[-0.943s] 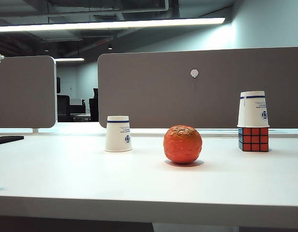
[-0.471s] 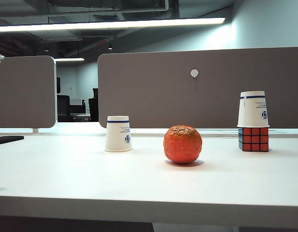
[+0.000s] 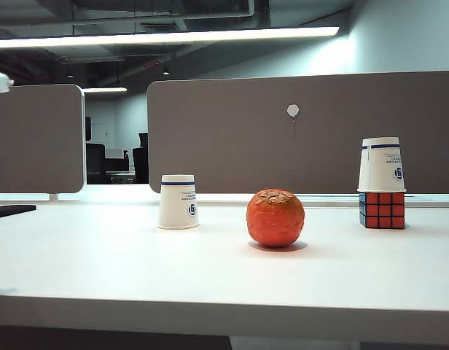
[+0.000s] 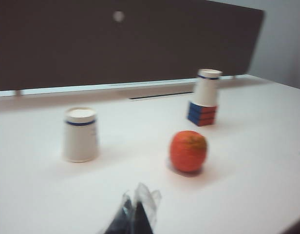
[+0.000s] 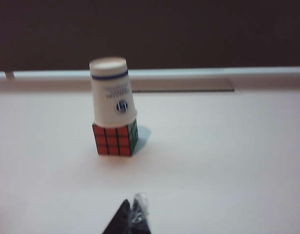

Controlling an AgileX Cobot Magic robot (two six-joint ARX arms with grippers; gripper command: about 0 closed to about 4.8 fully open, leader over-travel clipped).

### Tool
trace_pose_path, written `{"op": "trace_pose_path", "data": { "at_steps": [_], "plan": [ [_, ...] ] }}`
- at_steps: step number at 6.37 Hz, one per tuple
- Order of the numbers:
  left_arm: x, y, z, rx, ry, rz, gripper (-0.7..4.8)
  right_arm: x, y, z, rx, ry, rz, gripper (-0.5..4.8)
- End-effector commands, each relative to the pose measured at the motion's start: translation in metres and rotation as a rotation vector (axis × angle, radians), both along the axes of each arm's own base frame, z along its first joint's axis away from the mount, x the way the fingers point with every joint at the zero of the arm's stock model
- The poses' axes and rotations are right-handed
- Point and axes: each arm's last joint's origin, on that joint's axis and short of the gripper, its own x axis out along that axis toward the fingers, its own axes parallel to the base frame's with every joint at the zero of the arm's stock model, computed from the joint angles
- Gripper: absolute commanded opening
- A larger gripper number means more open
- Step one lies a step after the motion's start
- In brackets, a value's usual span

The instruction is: Carefully pick up the cup on the right and stack it on top of the cup on the left.

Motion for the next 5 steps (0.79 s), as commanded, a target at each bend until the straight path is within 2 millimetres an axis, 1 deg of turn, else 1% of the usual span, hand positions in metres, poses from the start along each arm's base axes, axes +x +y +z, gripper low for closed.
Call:
{"op": "trace_pose_path", "data": {
  "at_steps": [1,2,3,4,5],
  "plan": [
    [-0.002,-0.002,0.001,0.006,-0.011,-0.116,-0.05,-0.001,0.001,0.014,0.017,-0.124,0.045,-0.06],
    [-0.002,-0.003,0.002,0.006,-0.015,-0.118,-0.05,-0.016,0.001,0.091,-0.104,-0.247,0.099,-0.05],
    [-0.002,-0.002,0.002,0.003,-0.021,-0.102,-0.05,-0.016,0.001,0.100,-0.117,-0.221,0.099,-0.06],
    [-0.003,-0.002,0.008,-0.026,-0.066,-0.106,-0.05,0.012,0.007,0.182,-0.130,-0.099,0.161,-0.05],
    [-0.003,-0.002,0.008,-0.026,-0.067,-0.106,-0.05,0.057,0.015,0.209,-0.135,-0.038,0.217,-0.05]
  ]
}}
